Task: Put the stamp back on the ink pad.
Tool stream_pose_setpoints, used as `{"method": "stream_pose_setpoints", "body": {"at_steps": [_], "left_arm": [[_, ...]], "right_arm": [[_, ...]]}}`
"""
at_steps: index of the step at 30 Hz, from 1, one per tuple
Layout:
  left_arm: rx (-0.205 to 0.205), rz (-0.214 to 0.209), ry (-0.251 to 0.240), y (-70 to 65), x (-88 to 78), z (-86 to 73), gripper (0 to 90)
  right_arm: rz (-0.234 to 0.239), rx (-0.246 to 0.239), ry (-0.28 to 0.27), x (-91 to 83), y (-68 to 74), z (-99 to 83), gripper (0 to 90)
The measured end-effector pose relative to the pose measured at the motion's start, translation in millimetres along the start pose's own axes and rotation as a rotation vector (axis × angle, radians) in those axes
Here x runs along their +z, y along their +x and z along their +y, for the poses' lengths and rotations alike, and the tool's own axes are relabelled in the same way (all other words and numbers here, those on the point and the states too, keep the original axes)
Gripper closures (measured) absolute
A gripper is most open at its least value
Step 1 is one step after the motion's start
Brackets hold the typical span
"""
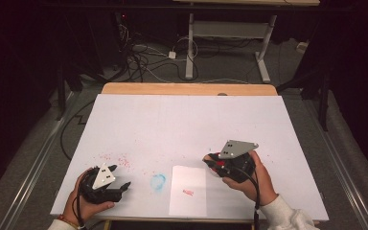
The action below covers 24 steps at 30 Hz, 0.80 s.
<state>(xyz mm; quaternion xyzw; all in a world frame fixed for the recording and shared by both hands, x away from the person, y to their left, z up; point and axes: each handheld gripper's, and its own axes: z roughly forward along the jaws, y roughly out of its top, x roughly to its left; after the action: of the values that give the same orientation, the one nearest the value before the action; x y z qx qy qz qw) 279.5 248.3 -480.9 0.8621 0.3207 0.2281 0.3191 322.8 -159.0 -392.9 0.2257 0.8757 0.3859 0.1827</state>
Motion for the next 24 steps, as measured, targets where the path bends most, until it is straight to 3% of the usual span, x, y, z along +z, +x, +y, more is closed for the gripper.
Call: {"method": "stream_pose_setpoints", "body": {"at_steps": [9,24], "left_arm": [[0.006,0.006,-0.002,-2.1,-2.1,-0.7,24.2],[0.01,0.007,0.001,-1.8,-1.7,-0.2,24.2]], "right_arm": [[-0.076,0.03,0.033,-2.9,-17.1,-9.1,75.9],[-0.071,0.068,0.141,20.5,-27.9,-26.0,75.8]]}}
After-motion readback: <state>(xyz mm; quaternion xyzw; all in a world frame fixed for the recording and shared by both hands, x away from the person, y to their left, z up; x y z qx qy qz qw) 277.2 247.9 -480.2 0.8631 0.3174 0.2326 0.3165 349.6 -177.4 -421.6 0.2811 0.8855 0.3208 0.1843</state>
